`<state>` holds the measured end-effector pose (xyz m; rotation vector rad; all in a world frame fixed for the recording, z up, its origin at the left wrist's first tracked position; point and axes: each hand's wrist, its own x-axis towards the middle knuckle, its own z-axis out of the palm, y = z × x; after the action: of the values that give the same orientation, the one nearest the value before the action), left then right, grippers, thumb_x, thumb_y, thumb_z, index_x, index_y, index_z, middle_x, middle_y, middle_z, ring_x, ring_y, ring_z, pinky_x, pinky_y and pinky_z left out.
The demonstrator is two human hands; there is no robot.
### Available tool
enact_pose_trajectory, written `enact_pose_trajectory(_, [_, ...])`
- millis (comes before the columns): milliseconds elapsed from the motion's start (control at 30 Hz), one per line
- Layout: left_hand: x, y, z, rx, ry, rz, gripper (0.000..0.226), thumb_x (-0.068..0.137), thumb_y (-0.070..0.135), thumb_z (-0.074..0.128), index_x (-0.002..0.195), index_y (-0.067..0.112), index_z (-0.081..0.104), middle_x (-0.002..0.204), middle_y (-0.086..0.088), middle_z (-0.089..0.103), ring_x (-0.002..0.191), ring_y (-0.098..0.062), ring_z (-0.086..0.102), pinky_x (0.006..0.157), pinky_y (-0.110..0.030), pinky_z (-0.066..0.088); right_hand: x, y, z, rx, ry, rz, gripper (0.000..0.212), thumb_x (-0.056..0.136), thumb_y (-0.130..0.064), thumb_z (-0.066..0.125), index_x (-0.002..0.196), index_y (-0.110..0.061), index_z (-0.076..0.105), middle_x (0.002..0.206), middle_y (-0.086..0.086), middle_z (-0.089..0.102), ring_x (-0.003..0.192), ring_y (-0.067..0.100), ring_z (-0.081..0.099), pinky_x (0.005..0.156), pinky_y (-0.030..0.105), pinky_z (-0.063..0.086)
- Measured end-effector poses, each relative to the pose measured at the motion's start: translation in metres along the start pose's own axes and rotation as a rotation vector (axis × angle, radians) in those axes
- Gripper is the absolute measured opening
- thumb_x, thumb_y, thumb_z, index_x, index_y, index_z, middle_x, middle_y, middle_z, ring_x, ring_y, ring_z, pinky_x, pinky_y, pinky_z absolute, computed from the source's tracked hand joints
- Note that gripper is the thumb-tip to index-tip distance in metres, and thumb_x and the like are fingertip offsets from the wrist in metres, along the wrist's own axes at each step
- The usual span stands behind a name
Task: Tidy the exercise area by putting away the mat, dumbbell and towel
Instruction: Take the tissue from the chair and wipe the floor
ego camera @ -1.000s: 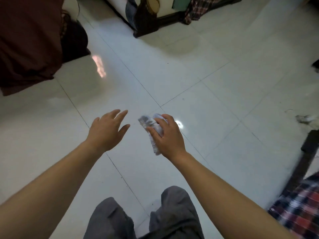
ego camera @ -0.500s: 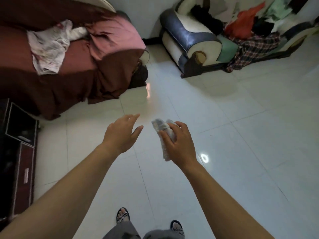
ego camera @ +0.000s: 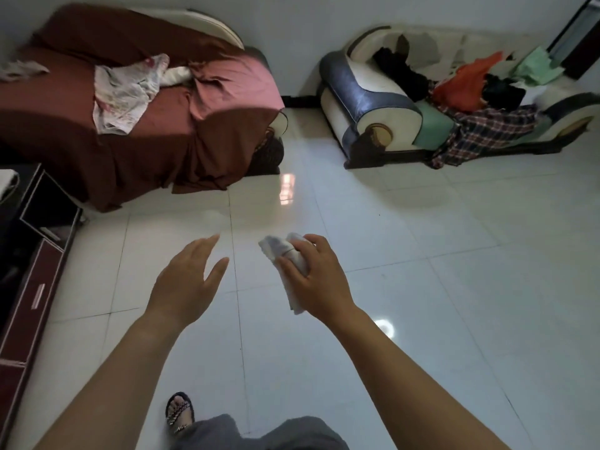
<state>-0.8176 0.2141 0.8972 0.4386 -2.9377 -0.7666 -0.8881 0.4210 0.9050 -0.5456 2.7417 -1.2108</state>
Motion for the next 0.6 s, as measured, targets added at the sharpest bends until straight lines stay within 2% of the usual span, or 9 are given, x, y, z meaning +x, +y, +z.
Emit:
enact_pose_trajectory(300, [-0.067, 0.001, -0.011, -0.001, 0.058, -0.175, 0.055, 0.092, 0.046, 0.036, 0.143, 0.025, 0.034, 0.147, 0.001, 0.039, 0.134, -0.019, 0.036, 0.107, -0.041, 0.035, -0.023, -0.006, 0.004, 0.012, -0.13, -0.126, 0.033, 0.089, -0.053, 0.048, 0.113, -0.032, 0.055, 0.124, -0.011, 0.047, 0.107, 0.011, 0.051, 0.086, 0.036, 0.05])
enact_pose_trajectory(467, [-0.103, -0.019, -0.03, -0.015, 0.134, -0.239, 0.054, 0.093, 0.046, 0.037, 0.142, 0.024, 0.035, 0.145, 0.001, 0.04, 0.133, -0.017, 0.037, 0.108, -0.039, 0.034, -0.037, -0.04, 0.032, 0.005, -0.225, -0.245, 0.032, 0.09, -0.051, 0.049, 0.114, -0.031, 0.054, 0.125, -0.01, 0.047, 0.106, 0.013, 0.052, 0.086, 0.036, 0.05])
enact_pose_trajectory(600, [-0.162, -0.052, -0.052, -0.039, 0.234, -0.386, 0.053, 0.093, 0.047, 0.038, 0.141, 0.024, 0.037, 0.145, -0.001, 0.041, 0.133, -0.019, 0.038, 0.107, -0.041, 0.035, -0.063, -0.083, 0.072, -0.006, -0.353, -0.369, 0.034, 0.091, -0.049, 0.048, 0.12, -0.031, 0.052, 0.128, -0.008, 0.045, 0.109, 0.014, 0.05, 0.088, 0.036, 0.049])
